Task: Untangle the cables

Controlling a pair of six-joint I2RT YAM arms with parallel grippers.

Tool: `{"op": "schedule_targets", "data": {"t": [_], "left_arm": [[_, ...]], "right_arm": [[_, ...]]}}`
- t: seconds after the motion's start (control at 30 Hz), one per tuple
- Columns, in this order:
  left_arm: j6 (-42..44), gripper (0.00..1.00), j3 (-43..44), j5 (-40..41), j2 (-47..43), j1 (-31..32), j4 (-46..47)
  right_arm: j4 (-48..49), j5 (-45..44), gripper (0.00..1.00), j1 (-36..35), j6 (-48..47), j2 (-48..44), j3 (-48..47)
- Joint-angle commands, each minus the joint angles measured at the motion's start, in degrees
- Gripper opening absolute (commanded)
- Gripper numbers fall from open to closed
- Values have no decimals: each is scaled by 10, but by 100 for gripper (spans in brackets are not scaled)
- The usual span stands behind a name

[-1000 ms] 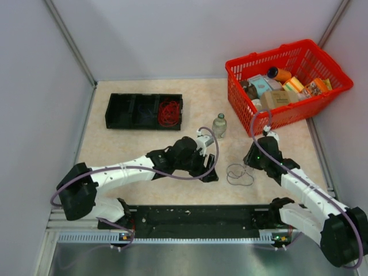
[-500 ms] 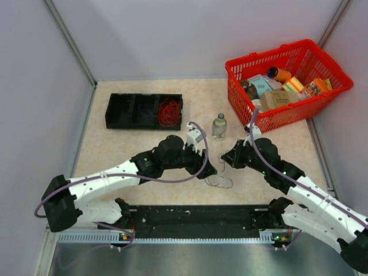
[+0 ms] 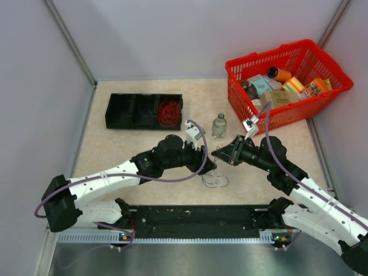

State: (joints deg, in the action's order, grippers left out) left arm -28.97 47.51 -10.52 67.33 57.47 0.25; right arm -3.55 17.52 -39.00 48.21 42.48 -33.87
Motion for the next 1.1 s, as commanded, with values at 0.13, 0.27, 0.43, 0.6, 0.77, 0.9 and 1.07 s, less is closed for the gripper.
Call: {"op": "schedule_targets", "data": {"t": [0.13, 0.27, 0.43, 0.6, 0.77, 0.9, 1.07], "left_arm": [[-21, 42, 22, 10, 27, 1, 35], [-14, 10, 39, 31, 34, 1, 29], [-1, 0, 26, 95, -1, 0, 18], [-1, 0, 0, 121, -39, 0, 34], [-13, 0, -5, 114, -48, 0, 34], [-24, 0, -9, 124, -44, 0, 34], [-43, 0, -14, 122, -38, 0, 40]], "right_arm": [[99, 36, 0, -5, 78, -10, -2], [37, 12, 6, -6, 39, -13, -9], [-103, -40, 53, -5, -44, -30, -6], [-195, -134, 75, 1, -76, -69, 8], [-127, -84, 79, 3, -37, -48, 15], [-38, -36, 80, 2, 62, 3, 27], [56, -9, 80, 2, 121, 32, 64]]}}
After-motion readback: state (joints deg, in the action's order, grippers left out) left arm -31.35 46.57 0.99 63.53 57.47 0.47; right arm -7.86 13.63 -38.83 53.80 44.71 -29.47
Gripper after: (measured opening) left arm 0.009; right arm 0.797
